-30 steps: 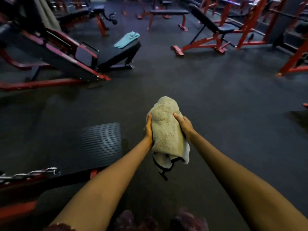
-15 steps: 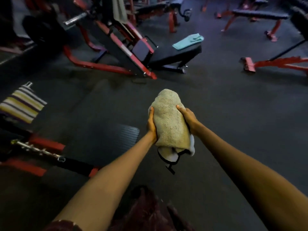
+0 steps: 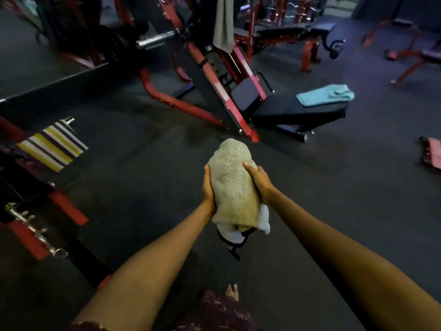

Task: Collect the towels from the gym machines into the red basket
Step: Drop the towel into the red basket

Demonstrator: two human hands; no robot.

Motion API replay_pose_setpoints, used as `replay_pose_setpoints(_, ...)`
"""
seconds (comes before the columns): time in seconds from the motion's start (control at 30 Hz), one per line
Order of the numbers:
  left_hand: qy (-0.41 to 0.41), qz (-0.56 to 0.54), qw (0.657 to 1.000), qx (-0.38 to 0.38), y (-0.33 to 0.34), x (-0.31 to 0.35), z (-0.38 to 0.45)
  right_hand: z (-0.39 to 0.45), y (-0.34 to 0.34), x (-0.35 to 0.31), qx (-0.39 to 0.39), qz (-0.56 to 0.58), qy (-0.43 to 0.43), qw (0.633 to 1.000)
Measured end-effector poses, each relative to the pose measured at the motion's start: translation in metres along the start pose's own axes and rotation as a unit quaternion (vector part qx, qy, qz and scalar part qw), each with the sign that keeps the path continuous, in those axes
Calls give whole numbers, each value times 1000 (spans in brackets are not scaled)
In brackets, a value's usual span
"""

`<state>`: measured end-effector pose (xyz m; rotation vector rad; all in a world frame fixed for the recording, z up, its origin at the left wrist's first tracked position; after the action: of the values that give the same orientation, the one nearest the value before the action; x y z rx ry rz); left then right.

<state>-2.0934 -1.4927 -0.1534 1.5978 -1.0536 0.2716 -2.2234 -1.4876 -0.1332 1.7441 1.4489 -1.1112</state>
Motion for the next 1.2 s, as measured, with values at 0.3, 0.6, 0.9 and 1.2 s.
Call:
replay_pose_setpoints(0.3,63,-36,992,102,6,69,150,171,23,-95,-85,-26,-6,996)
replay_pose_setpoints(0.6,167,-37,958,231,-26,167,291,333,101,-195,-205,-108,4,973)
replay_pose_setpoints(0.9,222,-83,926,293,-67,265,350,425,223,-265,-323,-181,-14,929)
replay_pose_setpoints(1.2,340,-114,831,425,-182,388,368,495,412,-281,-416,-202,10,887)
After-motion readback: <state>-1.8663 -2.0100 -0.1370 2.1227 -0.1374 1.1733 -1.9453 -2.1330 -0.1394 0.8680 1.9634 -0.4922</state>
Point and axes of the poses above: each hand's wrist, its own z-axis towards the middle knuckle, its own y-axis out of the palm, x = y × z, the point moved 8 cm from there along z, towards the middle knuckle, and after that the axes turned 1 degree about y, right-handed, at the moved point
